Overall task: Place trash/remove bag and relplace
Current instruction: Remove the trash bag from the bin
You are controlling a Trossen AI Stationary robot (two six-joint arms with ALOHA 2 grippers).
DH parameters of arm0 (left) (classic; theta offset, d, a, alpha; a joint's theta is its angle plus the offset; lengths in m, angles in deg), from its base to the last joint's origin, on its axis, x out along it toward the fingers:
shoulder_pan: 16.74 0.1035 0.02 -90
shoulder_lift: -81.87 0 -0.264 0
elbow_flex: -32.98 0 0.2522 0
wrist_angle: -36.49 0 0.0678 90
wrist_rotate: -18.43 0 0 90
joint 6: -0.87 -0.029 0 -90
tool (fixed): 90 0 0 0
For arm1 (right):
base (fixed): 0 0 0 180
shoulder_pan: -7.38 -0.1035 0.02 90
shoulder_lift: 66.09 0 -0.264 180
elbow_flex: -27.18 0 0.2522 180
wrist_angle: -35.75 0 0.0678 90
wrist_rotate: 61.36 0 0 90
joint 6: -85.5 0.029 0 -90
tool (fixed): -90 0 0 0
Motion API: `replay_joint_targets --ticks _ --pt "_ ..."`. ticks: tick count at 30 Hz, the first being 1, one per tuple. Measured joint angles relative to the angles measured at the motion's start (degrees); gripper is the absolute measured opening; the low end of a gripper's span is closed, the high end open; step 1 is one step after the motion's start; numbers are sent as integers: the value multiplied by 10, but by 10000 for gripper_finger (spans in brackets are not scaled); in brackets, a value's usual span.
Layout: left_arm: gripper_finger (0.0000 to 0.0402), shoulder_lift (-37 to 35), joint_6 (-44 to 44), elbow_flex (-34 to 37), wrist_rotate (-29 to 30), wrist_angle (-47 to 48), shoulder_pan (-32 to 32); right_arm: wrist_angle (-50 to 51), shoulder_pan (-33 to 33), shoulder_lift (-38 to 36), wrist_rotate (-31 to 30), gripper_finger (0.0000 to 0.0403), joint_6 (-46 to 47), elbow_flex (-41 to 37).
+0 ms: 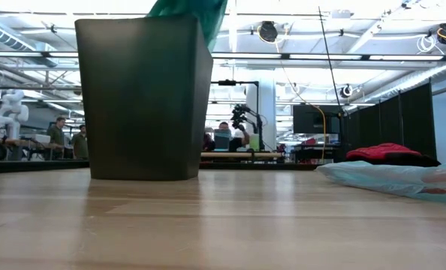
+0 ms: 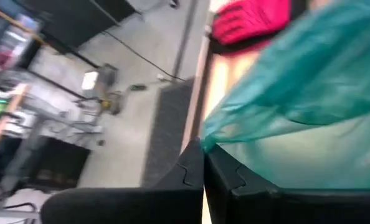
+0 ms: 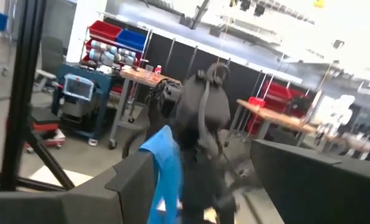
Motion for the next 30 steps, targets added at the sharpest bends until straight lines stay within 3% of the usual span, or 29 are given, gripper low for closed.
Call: replay_joint_targets --ticks 11,21,30 --pt "1 -76 -17 -12 68 6 0 -25 -1 0 -7 247 -72 0" --pt "0 -113 -27 -15 100 2 0 -22 0 -18 -194 247 -157 0" --pt "0 -117 -52 -81 131 -10 3 -20 0 -26 -214 247 -166 0"
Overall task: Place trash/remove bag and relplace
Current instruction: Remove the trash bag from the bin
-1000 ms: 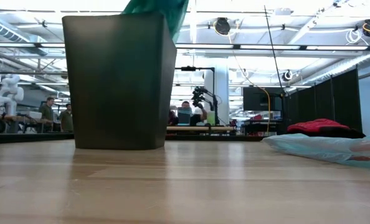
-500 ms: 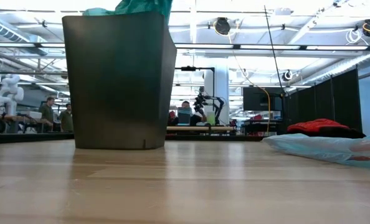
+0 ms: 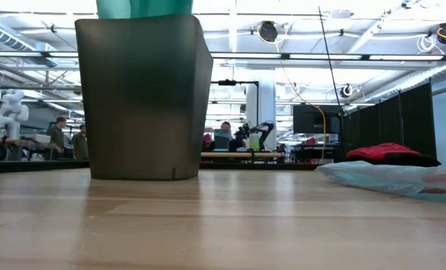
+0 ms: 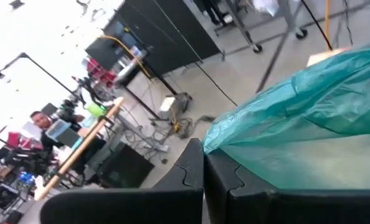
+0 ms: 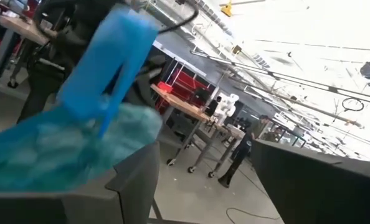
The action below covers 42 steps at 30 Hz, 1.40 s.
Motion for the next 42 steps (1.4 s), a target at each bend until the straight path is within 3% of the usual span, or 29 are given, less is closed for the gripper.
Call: replay_joint_targets --ticks 3,8,15,21,26,34,38,42 --pt "0 0 -13 -22 14 -18 7 12 0 0 0 247 1 0" --pt "0 0 -17 -43 96 -27 37 22 0 0 0 247 2 0" --pt "0 -7 1 -44 167 -33 114 24 0 0 0 247 2 0" --pt "0 -19 -1 -44 166 -79 165 24 0 0 0 247 2 0" --pt "0 -19 2 -44 131 -102 193 23 0 0 2 247 2 0" --pt "0 -4 -14 -44 78 -218 237 23 0 0 2 247 2 0" --pt "0 -1 -4 -44 95 -182 254 24 0 0 2 247 2 0" --pt "0 -1 70 -43 100 -88 263 24 0 0 2 247 2 0"
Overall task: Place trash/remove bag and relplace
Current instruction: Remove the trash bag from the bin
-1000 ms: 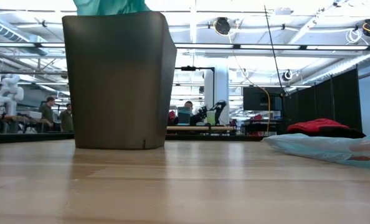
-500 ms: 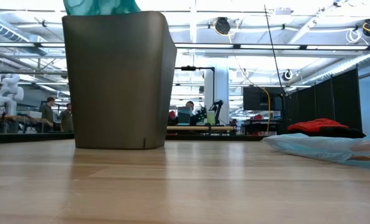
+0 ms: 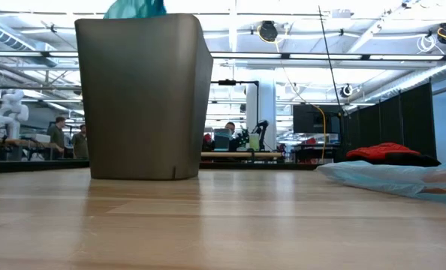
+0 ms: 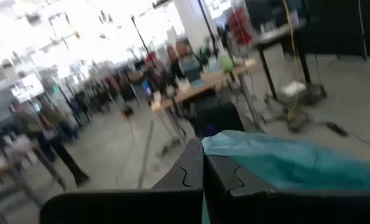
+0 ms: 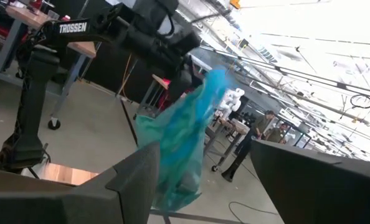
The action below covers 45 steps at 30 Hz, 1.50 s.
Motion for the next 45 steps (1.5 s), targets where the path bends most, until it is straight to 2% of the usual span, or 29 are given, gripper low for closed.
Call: replay_joint_targets --ticks 6,12,16,20,28,39,45 --pt "0 -2 133 38 -14 86 10 14 0 0 0 247 0 0" --pt "0 -4 158 73 -61 64 10 15 0 0 0 247 0 0" --pt "0 3 160 81 -74 46 10 16 0 0 0 247 0 0" --pt "0 4 191 112 -75 66 10 23 0 0 0 247 0 0" --pt "0 -26 237 234 -22 71 22 48 0 0 0 247 11 0" --pt "0 -85 336 437 -9 63 38 55 0 0 0 247 20 0" --pt "0 -121 349 481 31 63 49 61 0 0 2 247 30 0"
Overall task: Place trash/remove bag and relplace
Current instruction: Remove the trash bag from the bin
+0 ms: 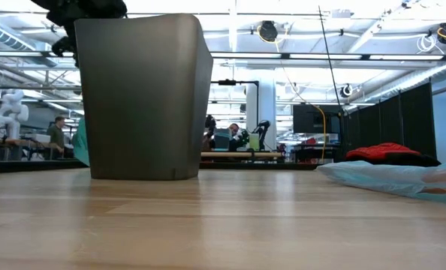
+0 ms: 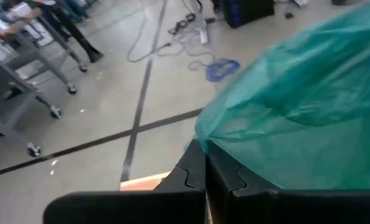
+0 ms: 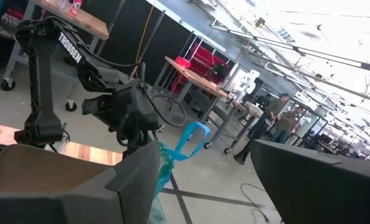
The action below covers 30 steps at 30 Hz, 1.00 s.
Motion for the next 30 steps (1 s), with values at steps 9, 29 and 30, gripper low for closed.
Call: replay_joint_targets --ticks 9,29,30 --pt "0 -69 -61 -6 43 -15 24 0 0 0 1 247 0 0" --pt "0 -86 -92 11 -36 -7 59 12 0 0 0 247 0 0" --pt "1 -86 -101 11 -55 -7 59 13 0 0 0 247 3 0"
